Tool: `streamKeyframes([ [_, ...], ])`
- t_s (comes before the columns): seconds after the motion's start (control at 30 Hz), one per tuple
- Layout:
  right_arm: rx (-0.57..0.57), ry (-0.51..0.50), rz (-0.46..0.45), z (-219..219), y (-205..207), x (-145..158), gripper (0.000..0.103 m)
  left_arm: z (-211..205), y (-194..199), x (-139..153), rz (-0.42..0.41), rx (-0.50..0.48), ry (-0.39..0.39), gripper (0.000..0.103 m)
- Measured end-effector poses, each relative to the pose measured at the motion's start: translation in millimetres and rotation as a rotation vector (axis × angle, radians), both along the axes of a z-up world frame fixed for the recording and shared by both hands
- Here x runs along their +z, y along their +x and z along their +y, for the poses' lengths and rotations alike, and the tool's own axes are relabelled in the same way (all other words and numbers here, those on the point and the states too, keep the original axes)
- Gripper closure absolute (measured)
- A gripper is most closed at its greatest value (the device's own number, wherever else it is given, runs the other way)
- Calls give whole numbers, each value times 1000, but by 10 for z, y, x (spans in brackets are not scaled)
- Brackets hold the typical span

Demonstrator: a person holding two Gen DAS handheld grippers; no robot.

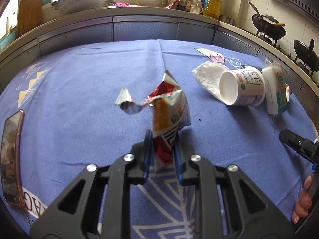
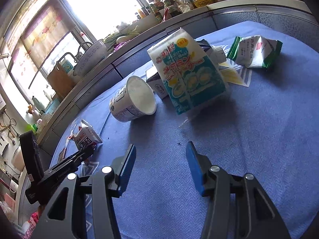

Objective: Collect trash
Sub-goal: 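Grasp the red-and-white snack wrapper with the left tool and hold it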

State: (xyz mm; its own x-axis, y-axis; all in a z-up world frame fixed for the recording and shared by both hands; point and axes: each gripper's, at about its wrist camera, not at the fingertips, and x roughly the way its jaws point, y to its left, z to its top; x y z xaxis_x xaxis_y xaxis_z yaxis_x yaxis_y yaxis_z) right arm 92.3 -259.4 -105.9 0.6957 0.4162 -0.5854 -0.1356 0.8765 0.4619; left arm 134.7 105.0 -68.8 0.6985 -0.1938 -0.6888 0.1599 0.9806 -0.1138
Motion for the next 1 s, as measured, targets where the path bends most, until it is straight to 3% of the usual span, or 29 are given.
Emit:
streamKeyframes([
  [1.0,32,7,5,54,17,8,51,40,-67,32,-22,-9,-21,83],
])
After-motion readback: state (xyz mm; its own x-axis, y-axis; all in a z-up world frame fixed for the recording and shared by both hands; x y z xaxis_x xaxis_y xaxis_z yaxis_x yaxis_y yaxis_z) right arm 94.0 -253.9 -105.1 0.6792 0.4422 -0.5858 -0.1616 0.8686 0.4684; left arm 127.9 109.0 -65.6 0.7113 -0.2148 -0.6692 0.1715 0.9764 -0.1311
